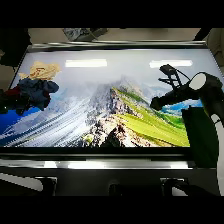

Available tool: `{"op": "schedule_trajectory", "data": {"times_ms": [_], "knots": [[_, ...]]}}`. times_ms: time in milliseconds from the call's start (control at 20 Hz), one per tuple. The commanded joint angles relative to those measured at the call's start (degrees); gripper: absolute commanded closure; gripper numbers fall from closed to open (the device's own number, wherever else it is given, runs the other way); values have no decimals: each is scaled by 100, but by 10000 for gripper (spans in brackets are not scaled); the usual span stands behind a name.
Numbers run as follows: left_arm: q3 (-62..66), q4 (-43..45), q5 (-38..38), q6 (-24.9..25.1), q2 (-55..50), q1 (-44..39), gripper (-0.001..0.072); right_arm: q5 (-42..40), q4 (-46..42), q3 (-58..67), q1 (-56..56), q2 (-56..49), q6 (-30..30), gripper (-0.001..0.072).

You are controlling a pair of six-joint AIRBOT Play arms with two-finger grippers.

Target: Fold the shirts.

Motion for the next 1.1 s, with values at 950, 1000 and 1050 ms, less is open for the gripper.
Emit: {"op": "schedule_trajectory", "data": {"times_ms": [950,1000,1050], "knots": [[828,-1711,1731,1969,4649,-3617,679,74,-634,798,2,1283,-470,53],[793,-1554,1499,1965,4588,-3980,679,81,-664,866,2,1506,-461,53],[715,-1438,1200,1965,4476,-4360,679,74,-730,894,2,1729,-398,53]]}}
